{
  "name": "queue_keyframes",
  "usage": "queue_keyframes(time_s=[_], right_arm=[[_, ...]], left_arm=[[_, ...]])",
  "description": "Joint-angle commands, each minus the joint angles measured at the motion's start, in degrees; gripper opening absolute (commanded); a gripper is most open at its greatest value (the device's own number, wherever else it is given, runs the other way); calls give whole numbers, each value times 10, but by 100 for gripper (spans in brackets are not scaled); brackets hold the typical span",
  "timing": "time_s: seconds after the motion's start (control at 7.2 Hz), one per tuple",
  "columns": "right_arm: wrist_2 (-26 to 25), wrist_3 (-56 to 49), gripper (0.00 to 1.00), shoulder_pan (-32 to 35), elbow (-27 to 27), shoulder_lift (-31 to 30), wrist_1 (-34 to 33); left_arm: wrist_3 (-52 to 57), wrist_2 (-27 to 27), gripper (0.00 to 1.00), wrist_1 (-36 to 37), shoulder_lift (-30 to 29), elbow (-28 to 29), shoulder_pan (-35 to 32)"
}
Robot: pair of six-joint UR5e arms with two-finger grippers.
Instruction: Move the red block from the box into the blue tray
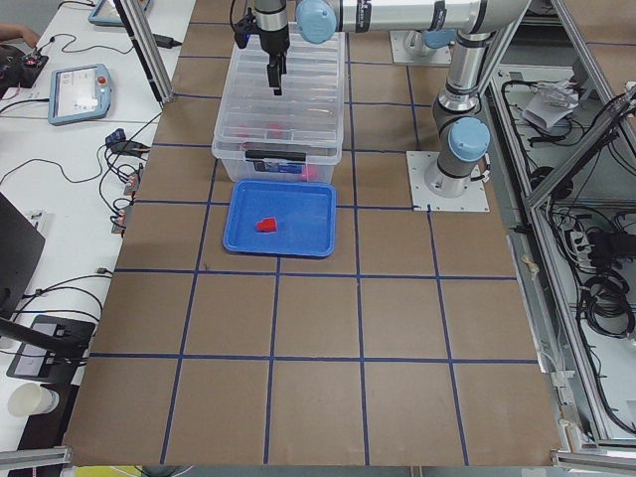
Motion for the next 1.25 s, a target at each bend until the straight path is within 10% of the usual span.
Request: queue_keyframes(time_s=[0.0,1.11], right_arm=[[0,2,100,2,-1,-2,3],[0,-1,100,2,-1,0,-1]], left_arm=[[-43,2,100,-20,24,-11,-35],[-24,-2,100,-27,67,-11,-21]])
